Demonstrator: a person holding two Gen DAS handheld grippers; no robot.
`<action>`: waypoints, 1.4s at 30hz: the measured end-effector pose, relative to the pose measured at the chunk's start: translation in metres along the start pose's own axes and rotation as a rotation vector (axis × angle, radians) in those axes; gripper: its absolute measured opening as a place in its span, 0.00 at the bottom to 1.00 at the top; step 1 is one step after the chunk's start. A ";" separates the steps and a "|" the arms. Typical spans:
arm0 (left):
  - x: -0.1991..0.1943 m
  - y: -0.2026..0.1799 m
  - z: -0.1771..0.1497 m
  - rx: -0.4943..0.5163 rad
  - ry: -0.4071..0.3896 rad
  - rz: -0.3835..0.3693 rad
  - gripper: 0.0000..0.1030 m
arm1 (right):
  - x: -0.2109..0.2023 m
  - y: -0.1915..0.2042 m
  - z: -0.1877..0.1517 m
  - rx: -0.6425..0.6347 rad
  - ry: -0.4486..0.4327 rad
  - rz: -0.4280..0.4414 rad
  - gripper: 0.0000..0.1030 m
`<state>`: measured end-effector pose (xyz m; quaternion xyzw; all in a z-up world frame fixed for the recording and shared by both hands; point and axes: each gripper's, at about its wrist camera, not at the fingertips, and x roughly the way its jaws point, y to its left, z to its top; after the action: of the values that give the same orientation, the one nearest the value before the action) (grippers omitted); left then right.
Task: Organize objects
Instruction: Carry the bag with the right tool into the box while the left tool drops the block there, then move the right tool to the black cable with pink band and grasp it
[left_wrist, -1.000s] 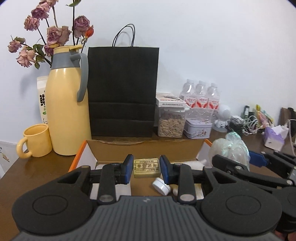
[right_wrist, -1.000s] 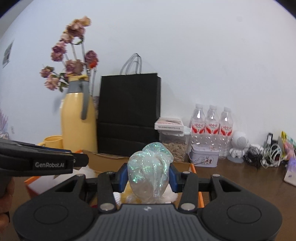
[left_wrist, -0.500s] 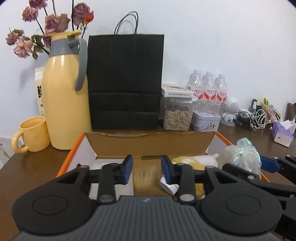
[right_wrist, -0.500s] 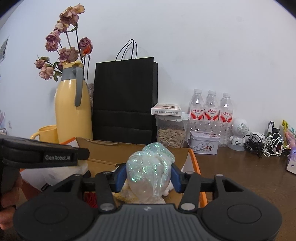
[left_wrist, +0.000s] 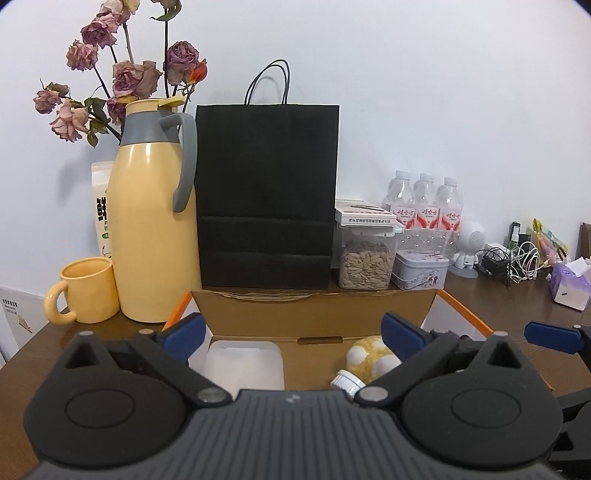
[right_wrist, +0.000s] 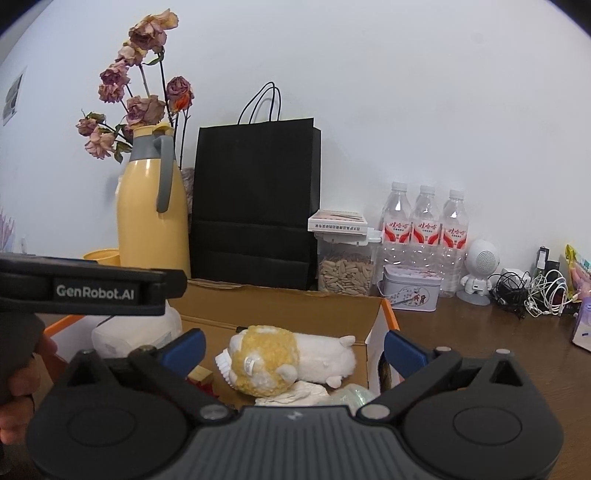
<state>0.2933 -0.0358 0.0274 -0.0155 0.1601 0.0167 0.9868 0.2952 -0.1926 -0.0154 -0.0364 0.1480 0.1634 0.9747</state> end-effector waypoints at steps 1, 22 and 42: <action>0.000 0.000 0.000 0.000 0.000 -0.001 1.00 | -0.001 0.000 0.000 0.001 -0.003 -0.001 1.00; -0.047 0.016 -0.014 0.019 -0.008 -0.056 1.00 | -0.044 0.001 -0.003 -0.028 -0.036 0.000 1.00; -0.090 0.043 -0.075 0.034 0.130 -0.065 1.00 | -0.082 0.017 -0.056 -0.060 0.093 0.042 1.00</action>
<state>0.1824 0.0019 -0.0163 -0.0050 0.2234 -0.0193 0.9745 0.2002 -0.2080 -0.0449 -0.0701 0.1889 0.1864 0.9616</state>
